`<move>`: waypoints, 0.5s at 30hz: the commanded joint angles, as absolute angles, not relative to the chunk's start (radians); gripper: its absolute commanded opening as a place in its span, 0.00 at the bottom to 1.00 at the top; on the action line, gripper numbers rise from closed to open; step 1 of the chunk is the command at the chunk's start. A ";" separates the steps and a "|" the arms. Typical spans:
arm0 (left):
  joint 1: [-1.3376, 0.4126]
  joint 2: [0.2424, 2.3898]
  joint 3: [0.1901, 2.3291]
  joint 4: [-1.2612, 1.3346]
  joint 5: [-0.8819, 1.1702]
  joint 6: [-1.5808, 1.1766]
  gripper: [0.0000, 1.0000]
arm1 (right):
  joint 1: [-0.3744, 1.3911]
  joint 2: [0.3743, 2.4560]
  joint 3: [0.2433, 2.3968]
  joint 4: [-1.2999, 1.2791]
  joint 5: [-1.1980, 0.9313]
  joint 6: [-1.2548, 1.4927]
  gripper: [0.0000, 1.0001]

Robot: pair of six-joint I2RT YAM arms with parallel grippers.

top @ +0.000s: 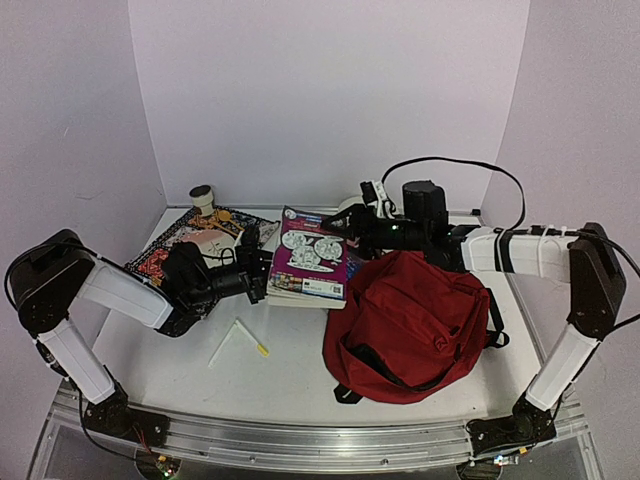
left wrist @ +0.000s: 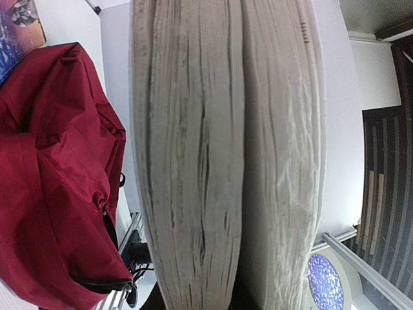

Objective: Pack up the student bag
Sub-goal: Pass from the left arm to the right

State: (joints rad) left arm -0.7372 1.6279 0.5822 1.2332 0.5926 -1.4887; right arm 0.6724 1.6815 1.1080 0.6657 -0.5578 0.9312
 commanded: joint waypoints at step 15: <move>-0.749 1.610 0.497 1.445 0.441 -1.492 0.29 | 0.661 1.641 1.024 1.056 -0.614 1.163 0.00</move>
